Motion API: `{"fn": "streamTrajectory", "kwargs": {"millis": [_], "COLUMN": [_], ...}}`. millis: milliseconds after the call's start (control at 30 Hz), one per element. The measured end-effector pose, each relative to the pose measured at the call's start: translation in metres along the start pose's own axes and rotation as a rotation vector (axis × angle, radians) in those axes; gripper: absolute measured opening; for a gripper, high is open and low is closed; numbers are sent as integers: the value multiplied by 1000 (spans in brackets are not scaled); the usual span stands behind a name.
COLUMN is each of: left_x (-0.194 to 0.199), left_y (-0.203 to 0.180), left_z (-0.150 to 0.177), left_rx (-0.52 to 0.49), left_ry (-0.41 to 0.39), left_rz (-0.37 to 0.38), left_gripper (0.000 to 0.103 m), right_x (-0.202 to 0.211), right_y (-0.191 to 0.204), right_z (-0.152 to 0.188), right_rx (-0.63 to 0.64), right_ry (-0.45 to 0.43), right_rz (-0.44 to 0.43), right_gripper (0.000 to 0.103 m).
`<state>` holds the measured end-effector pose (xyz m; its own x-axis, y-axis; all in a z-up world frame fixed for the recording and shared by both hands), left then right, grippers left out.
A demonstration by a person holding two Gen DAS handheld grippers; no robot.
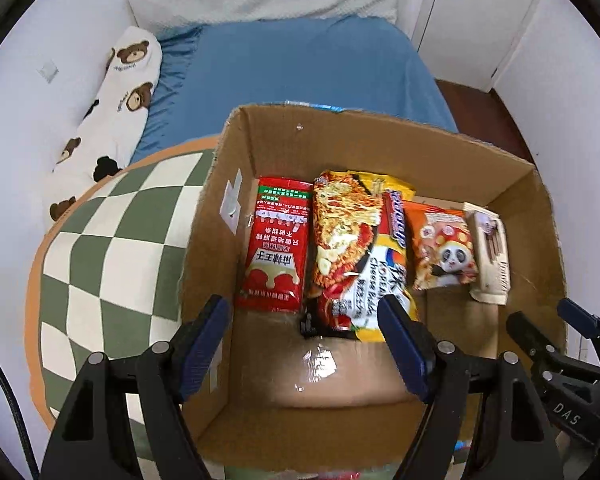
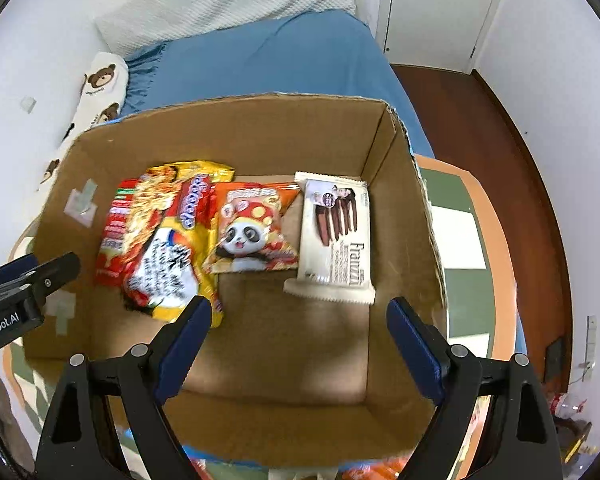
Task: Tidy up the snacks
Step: 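Grasp the dark red packet with left tool while right tool grasps the white wrapped bun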
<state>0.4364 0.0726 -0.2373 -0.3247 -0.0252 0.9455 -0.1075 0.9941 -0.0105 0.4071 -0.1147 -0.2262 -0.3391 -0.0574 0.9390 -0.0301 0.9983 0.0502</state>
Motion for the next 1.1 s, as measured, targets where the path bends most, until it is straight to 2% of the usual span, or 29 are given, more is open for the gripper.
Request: {"fn": "streamTrajectory", "kwargs": {"millis": [500, 700, 767, 900, 1100], "left_x": [104, 120, 112, 75, -11], "left_y": [-15, -15, -16, -22, -38], "left_z": [43, 84, 104, 158, 239], "left_rx": [-31, -67, -102, -224, -533], "left_ry": [-165, -177, -158, -64, 140], "left_rz": [41, 24, 3, -41, -127], "left_gripper": [76, 76, 76, 76, 76], "right_x": [109, 121, 113, 83, 32], "right_y": [17, 15, 10, -4, -35], "right_z": [37, 78, 104, 162, 255], "right_rx": [-5, -36, -61, -108, -206], "right_ry": [-151, -121, -77, 40, 249], "right_rz": [-57, -91, -101, -101, -98], "right_gripper": [91, 91, 91, 91, 91]}}
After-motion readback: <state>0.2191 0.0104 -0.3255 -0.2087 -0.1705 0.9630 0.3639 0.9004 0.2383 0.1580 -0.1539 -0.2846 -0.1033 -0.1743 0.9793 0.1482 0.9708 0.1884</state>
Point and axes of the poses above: each gripper's, at about its wrist camera, not at the fingertips, and x roughly against the way its jaws point, y to its left, z to its underside, the point moved 8 cm from there along -x, roughly the way its jaws point, and after that the axes turned 1 degree about -x, right-handed, at the moved point
